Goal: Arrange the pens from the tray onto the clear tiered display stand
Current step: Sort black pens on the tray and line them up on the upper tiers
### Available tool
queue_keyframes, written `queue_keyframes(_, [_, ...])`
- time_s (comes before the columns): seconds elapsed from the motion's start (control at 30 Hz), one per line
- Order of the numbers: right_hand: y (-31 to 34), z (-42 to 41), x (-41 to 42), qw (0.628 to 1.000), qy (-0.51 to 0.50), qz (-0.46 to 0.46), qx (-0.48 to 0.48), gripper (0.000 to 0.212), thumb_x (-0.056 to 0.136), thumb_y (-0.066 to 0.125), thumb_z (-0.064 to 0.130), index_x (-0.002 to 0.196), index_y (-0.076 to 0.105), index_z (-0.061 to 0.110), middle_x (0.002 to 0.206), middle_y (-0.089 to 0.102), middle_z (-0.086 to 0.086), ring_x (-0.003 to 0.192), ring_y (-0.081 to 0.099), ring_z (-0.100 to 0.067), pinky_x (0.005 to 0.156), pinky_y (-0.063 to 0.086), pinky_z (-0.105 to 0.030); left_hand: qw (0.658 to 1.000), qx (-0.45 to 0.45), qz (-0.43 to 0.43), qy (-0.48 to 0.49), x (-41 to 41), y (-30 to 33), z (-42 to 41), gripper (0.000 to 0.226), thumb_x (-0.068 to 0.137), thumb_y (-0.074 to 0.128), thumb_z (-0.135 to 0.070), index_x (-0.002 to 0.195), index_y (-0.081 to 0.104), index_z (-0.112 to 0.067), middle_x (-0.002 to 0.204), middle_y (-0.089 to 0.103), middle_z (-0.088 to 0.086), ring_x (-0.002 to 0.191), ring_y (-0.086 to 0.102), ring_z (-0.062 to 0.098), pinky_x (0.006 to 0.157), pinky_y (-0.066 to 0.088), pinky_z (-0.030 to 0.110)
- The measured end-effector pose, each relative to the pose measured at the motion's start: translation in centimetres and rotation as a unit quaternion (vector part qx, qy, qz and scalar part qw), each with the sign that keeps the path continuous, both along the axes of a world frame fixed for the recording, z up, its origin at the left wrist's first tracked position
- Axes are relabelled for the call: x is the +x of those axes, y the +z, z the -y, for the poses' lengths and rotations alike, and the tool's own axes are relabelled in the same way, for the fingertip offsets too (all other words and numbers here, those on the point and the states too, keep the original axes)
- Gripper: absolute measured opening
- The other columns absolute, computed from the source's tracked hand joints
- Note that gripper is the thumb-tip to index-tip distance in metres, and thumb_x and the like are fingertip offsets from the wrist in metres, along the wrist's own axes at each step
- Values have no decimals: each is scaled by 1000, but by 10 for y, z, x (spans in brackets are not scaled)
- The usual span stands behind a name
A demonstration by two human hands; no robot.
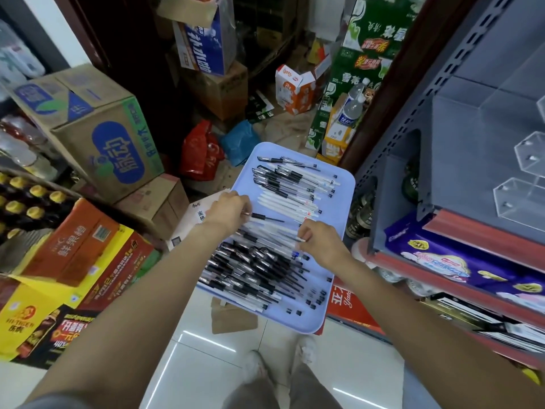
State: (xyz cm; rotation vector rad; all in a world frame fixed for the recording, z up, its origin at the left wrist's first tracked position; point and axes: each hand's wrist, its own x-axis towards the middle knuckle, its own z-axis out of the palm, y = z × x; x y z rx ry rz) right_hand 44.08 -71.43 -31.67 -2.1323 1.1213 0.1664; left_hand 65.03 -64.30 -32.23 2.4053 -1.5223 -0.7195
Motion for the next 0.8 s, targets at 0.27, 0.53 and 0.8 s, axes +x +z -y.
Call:
queue_keyframes(0.27, [3, 30, 19, 991, -32, 17, -125, 32, 97, 49, 17, 128, 46, 13, 127, 43, -12, 116, 45, -28, 91, 46, -44, 944, -154, -243, 164, -2, 4, -15, 12, 81, 69, -6, 93, 69, -4, 90, 65, 7, 83, 58, 16, 65, 44, 8])
queue_keyframes(0.53, [-2, 46, 44, 981, -13, -85, -174, 19, 95, 49, 6, 113, 54, 7, 120, 50, -13, 107, 50, -30, 76, 49, -41, 827, -188, -428, 312, -4, 11, -14, 14, 86, 65, -12, 74, 59, -14, 59, 58, -5, 49, 54, -5, 59, 43, 18])
queue_keyframes(0.8, [45, 36, 31, 985, -94, 132, -68, 14, 98, 45, 11, 108, 53, 4, 86, 52, -5, 81, 50, -26, 77, 47, -44, 823, -243, -438, 268, -19, 49, -2, 17, 95, 51, -20, 82, 45, -11, 83, 64, 2, 73, 67, 1, 83, 48, 26])
